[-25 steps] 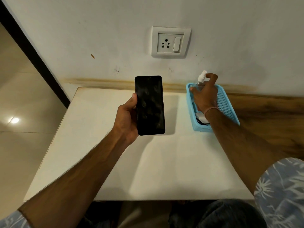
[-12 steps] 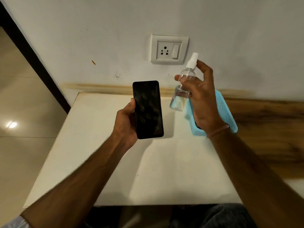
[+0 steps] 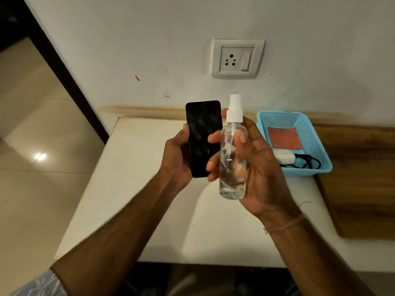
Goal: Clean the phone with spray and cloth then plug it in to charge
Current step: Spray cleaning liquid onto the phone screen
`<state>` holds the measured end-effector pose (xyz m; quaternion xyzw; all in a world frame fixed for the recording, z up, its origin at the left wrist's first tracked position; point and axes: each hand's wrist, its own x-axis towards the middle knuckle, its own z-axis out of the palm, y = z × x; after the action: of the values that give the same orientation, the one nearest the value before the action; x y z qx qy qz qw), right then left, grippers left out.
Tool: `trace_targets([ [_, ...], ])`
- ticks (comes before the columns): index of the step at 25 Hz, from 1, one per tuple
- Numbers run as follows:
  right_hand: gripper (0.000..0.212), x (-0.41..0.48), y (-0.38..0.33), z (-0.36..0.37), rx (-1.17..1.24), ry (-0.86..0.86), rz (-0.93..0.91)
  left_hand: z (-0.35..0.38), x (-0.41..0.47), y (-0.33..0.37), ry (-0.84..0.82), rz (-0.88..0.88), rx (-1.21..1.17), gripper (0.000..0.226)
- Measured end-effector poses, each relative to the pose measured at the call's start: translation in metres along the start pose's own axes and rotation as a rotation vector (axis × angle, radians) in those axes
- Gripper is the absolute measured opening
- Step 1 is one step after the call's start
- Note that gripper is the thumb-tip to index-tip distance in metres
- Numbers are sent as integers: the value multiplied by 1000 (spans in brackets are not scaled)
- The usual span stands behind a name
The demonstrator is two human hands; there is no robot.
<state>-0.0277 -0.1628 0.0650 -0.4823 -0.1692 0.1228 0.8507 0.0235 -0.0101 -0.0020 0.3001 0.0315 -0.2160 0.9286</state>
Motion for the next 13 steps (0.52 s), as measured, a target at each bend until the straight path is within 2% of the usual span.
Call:
trace_targets([
  [2,52,-4,2,-4,12,-62,14,-7,4,-3,171,47,95,59],
  [5,63,-5,2,-7,72,-129,48,-8,8,-3,271,87,100,57],
  [9,62,-5,4,-7,111,-167,30,-9,7,-5,313,30,116,62],
  [13,73,-2,2,-10,89,-128,50,-1,3,0,325,47,200,54],
])
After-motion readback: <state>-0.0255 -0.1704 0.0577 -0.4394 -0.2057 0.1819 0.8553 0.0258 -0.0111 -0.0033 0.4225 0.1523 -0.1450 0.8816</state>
